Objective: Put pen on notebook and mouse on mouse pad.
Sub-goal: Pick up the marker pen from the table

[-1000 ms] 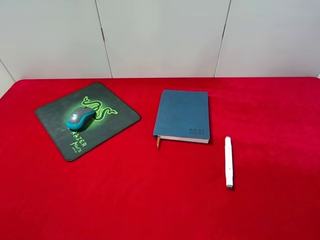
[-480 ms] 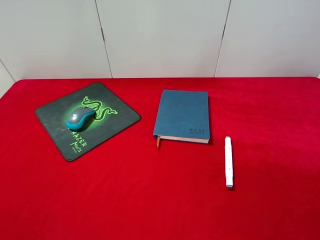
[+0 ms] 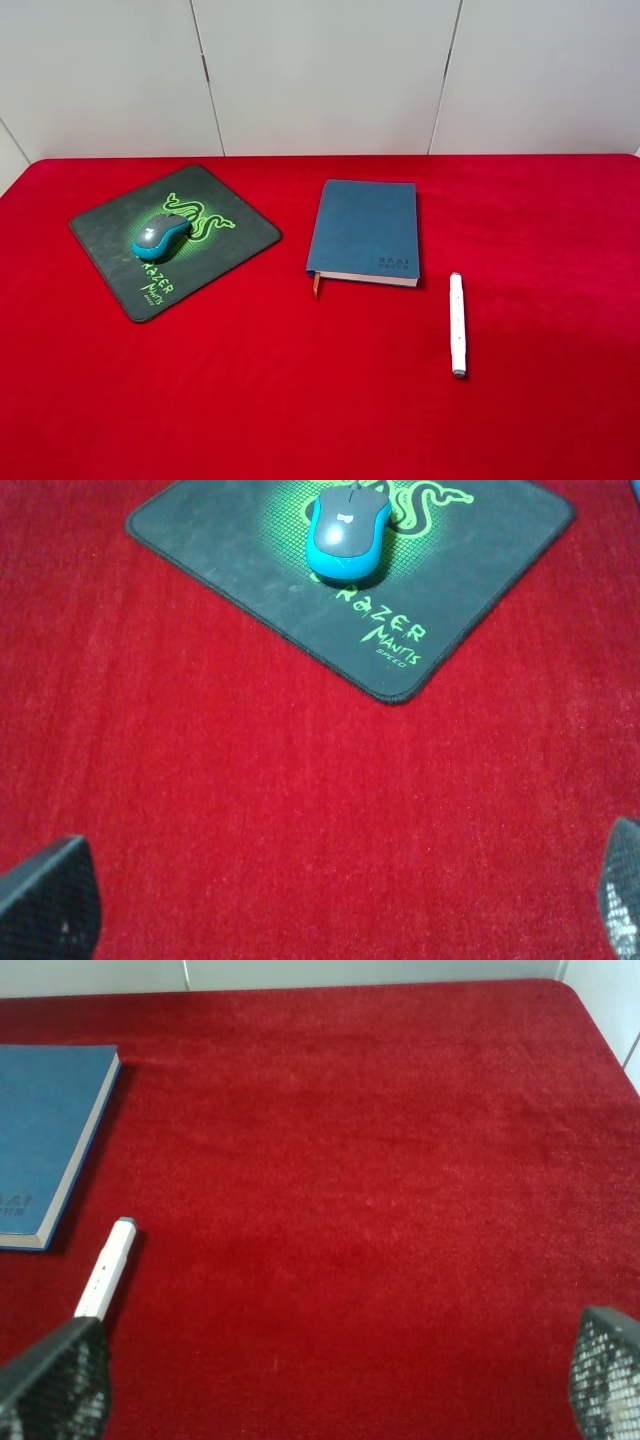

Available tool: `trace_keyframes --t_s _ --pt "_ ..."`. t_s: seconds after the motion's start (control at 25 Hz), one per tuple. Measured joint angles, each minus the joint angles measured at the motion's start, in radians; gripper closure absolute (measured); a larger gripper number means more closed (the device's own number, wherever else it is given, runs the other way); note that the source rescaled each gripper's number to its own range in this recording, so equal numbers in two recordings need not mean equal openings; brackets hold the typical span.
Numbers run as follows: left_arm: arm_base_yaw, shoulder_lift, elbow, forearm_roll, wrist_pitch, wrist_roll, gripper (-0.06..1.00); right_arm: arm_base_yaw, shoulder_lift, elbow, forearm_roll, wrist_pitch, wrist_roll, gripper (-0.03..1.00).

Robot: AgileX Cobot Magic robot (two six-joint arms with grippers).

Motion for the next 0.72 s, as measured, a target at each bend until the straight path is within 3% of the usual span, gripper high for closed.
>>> trace_keyframes --t_s 0.36,0.72 --pt "0.0 0.0 0.0 0.0 0.0 0.0 -0.05 0.0 0.031 -0.032 0.004 0.009 0.001 -0.03" --pt "0.0 0.0 0.0 0.0 0.0 0.0 -0.05 0.0 0.468 -0.208 0.012 -0.065 -0.004 -0.03"
